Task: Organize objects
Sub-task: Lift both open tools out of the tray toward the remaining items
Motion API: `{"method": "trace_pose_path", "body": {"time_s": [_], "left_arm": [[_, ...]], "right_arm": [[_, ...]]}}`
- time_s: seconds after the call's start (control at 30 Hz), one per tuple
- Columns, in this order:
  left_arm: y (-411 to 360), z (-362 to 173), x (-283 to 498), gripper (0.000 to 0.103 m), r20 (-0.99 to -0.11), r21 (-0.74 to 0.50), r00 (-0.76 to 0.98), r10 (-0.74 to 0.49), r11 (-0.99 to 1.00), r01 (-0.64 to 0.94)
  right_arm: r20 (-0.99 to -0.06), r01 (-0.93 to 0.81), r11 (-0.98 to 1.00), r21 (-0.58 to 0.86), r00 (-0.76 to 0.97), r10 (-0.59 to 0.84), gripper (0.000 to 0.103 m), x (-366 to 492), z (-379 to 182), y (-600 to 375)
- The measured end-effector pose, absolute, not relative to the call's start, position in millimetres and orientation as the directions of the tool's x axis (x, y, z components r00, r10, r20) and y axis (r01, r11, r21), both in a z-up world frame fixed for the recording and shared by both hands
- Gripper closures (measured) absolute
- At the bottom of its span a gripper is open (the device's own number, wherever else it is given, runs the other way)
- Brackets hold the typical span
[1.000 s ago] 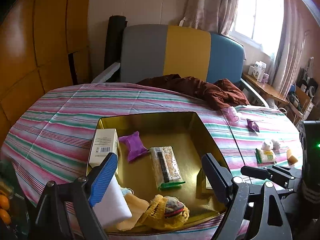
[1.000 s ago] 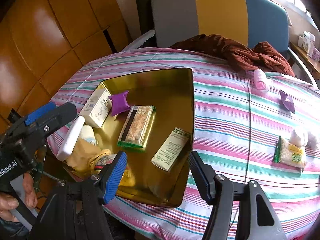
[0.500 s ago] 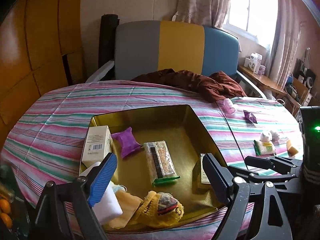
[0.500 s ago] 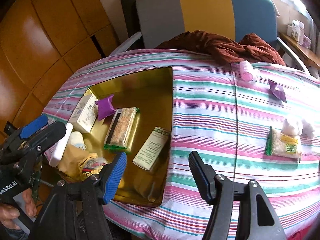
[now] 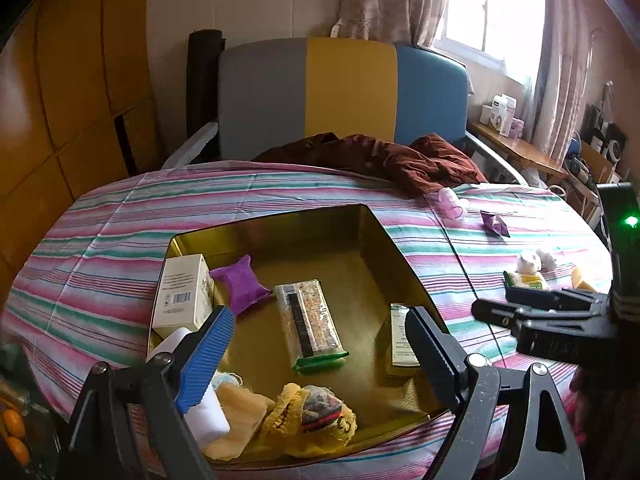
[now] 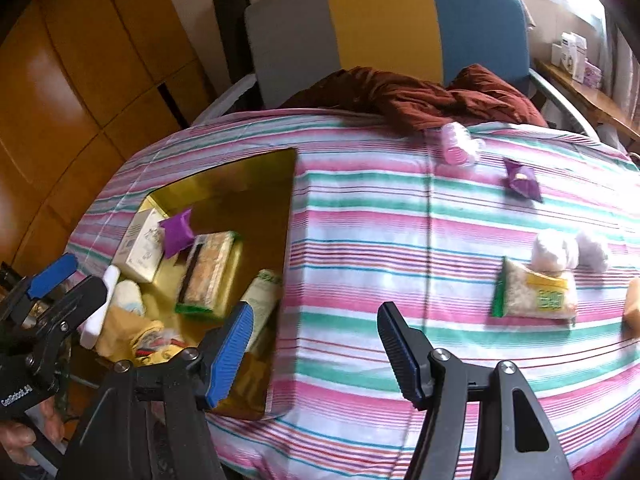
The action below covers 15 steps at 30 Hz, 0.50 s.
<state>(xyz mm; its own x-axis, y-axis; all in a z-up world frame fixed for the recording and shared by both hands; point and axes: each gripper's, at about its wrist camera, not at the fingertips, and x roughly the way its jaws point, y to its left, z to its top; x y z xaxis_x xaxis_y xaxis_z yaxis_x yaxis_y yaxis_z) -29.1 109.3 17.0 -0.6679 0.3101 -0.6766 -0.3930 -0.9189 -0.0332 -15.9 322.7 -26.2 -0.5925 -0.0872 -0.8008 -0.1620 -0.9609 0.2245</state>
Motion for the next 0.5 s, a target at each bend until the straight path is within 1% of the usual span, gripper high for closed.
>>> {"method": "trace_pose_path", "body": {"time_s": [0.5], "left_arm": [[136.3,13.8,-33.0,0.015,-0.690,-0.018,-0.640,0.338,-0.892,-0.451]], "right_arm": [[-0.830,-0.297,-0.931,0.210,-0.558,-0.009,0.038,-17.2,-27.7,396.8]]}}
